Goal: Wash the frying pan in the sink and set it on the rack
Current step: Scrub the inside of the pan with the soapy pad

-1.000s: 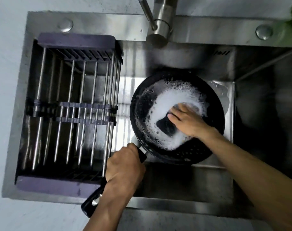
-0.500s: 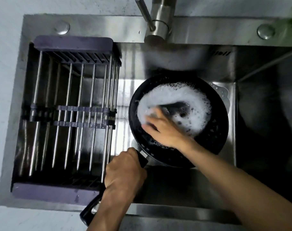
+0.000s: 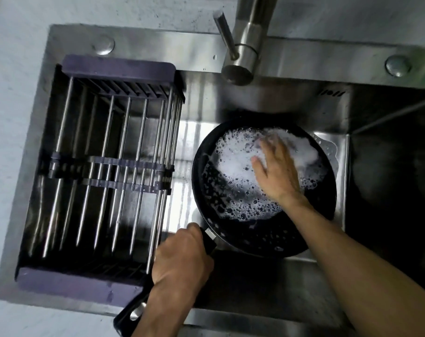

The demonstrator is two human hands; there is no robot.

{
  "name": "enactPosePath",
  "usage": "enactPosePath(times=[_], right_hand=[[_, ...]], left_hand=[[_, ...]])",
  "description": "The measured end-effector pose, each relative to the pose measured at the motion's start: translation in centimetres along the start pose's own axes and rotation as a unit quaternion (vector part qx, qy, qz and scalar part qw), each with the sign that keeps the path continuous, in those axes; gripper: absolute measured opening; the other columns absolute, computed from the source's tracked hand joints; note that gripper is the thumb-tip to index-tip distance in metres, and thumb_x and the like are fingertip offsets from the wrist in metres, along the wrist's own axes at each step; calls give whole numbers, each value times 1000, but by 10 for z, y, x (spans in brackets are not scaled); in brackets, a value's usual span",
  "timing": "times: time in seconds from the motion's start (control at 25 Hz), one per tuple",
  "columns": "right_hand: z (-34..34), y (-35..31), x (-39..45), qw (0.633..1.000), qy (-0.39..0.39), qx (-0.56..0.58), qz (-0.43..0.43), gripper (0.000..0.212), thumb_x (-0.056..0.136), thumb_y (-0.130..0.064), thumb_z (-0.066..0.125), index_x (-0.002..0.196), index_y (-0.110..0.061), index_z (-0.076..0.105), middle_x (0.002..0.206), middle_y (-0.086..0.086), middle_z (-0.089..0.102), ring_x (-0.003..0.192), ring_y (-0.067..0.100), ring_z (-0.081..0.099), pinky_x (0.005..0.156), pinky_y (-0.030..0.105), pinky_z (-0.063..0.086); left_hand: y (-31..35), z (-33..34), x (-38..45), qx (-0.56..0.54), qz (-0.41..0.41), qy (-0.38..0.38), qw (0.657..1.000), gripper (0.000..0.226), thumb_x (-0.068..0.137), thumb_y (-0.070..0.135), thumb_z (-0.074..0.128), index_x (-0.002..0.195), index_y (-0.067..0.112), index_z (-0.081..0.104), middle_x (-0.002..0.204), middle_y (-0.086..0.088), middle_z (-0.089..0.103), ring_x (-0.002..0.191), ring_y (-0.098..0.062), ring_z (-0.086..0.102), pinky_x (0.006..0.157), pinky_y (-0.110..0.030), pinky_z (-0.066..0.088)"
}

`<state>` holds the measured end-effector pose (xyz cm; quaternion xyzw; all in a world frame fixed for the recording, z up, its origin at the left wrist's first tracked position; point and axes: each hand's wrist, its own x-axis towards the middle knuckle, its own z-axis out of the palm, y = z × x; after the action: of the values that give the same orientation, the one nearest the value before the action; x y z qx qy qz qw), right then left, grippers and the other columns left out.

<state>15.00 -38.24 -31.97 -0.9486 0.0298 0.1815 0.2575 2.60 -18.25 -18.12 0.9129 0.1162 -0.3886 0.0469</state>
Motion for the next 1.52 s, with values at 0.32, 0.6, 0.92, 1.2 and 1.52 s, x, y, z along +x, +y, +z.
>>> enactPosePath(times=[0.32, 0.6, 0.92, 1.2, 1.52], right_hand=[[22, -39, 6, 978, 25, 136, 153, 71, 100, -61, 24, 158, -33, -6, 160, -12, -29, 151, 23, -16, 123, 49, 4], [13, -96, -90, 876, -297, 379, 12, 54, 100, -63, 29, 151, -51, 19, 163, -18, 13, 148, -1, 13, 116, 19, 10], [-20, -55, -123, 926, -359, 103, -50, 60, 103, -58, 22, 157, -32, 23, 167, -12, 8, 150, 2, 2, 116, 18, -1], [-48, -6, -149, 939, -337, -41, -49, 52, 102, -58, 22, 133, -34, 56, 147, -7, 43, 136, 10, 36, 114, 31, 23], [-39, -15, -140, 918, -383, 88, -54, 69, 86, -83, 13, 143, -53, 37, 149, -45, 15, 150, 0, 11, 115, 15, 5]], left_hand=[[-1, 3, 0, 7, 15, 2, 1000, 33, 79, 31, 61, 110, 24, 55, 103, 1, 65, 95, -24, 65, 73, -32, 47], [1, 2, 6, -4, -3, -20, 1000, 39, 78, 28, 60, 117, 26, 58, 113, -1, 64, 105, -25, 63, 84, -32, 50], [-1, 5, 7, -8, -13, 7, 1000, 38, 76, 36, 63, 112, 23, 59, 107, -3, 65, 100, -27, 64, 76, -32, 47], [-1, 5, 5, 10, -2, 38, 999, 33, 76, 25, 60, 108, 19, 57, 100, -5, 65, 93, -28, 64, 67, -31, 40], [1, 4, 5, 22, 4, 45, 999, 30, 80, 24, 58, 110, 20, 57, 103, -4, 65, 95, -27, 64, 67, -31, 39]])
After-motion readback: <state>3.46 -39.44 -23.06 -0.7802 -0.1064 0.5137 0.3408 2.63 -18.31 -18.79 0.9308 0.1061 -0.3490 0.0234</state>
